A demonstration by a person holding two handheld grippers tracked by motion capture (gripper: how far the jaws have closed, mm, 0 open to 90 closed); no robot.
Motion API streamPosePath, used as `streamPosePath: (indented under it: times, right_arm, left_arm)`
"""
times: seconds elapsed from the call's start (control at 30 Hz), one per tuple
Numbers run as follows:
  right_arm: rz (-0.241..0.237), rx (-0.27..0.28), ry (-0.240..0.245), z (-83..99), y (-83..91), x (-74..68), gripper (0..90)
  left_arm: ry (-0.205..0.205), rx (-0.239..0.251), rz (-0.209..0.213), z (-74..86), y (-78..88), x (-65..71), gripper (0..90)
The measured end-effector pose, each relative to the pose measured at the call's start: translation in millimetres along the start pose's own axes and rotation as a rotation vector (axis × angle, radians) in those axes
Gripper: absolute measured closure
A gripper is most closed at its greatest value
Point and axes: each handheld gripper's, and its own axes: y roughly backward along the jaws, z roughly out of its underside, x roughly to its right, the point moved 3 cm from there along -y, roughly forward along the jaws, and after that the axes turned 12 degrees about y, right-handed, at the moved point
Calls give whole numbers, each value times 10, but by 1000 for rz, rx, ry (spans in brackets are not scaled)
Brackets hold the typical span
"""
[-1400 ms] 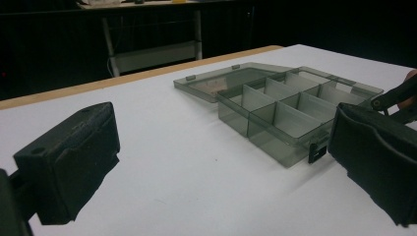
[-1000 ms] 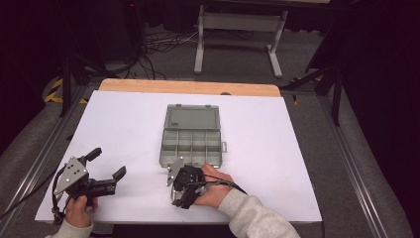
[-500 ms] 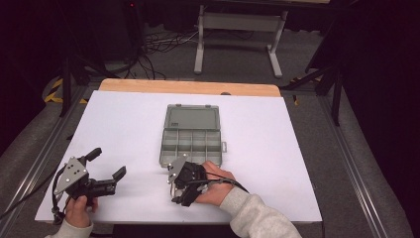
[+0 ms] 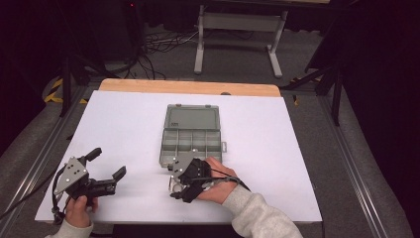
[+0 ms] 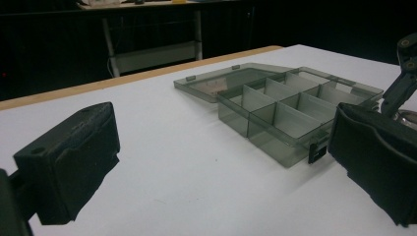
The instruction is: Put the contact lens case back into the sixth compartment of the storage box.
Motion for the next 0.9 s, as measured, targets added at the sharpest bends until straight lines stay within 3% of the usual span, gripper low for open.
streamPosePath:
  times: [0.43, 0.9]
  right_arm:
    - [29, 39, 3, -20, 136, 37, 267]
    - [58, 24, 11, -72, 260, 122, 267]
  left_arm:
    - [2, 0, -1, 2, -2, 1, 0]
    - [2, 1, -1, 2, -2, -2, 0]
